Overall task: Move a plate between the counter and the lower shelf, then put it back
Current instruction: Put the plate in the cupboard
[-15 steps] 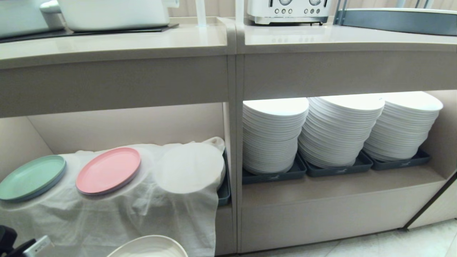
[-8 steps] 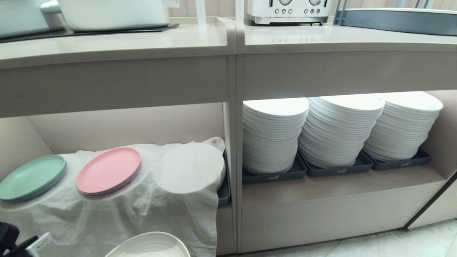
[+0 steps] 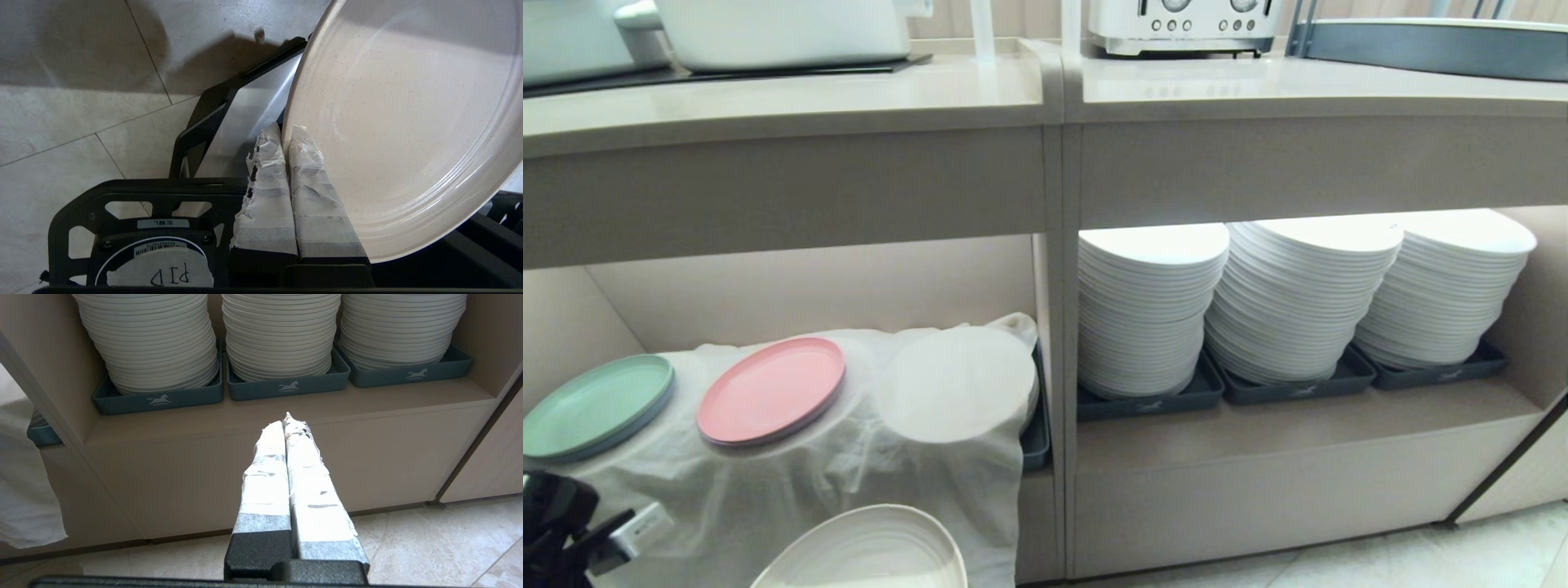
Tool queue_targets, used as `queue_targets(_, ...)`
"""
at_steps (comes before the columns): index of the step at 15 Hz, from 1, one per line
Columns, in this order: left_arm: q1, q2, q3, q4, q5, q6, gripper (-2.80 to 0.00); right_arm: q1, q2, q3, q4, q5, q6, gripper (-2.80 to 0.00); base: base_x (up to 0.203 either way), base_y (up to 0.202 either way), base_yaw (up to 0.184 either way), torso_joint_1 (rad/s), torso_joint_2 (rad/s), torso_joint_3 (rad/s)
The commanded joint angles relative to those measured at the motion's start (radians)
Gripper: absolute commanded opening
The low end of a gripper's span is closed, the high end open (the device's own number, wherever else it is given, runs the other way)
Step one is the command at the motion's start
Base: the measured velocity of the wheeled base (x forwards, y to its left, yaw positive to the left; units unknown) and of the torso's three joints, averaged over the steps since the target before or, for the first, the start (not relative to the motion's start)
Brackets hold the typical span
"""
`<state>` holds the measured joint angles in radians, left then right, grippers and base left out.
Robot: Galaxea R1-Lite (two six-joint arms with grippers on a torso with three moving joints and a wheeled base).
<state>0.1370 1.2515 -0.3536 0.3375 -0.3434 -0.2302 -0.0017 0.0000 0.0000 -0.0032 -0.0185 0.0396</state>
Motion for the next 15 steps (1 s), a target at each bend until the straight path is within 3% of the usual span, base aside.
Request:
queue_targets(1, 0.001, 0.047, -0.005, -0.009, -0.002, -0.001, -2.80, 0.000, 0.000, 0.000, 0.000, 0.000, 0.000, -2.80, 0.000, 0.000, 0.000, 0.000, 0.00, 0.000)
queue_targets(7, -0.002, 0.147, -0.004, -0.146, -0.023, -0.002, -2.80, 0.000, 0.000, 0.000, 0.000, 0.000, 0.000, -2.80, 0.000, 0.000, 0.000, 0.000, 0.00, 0.000)
queue_targets(11, -0.016, 0.236, -0.016, -0.264, -0.041, -0.062, -2.80, 0.000, 0.000, 0.000, 0.000, 0.000, 0.000, -2.80, 0.000, 0.000, 0.000, 0.000, 0.00, 0.000)
queue_targets(15, -0.056, 0.275, -0.060, -0.279, -0.042, -0.120, -2.80, 0.000, 0.000, 0.000, 0.000, -0.001, 0.000, -2.80, 0.000, 0.000, 0.000, 0.000, 0.00, 0.000)
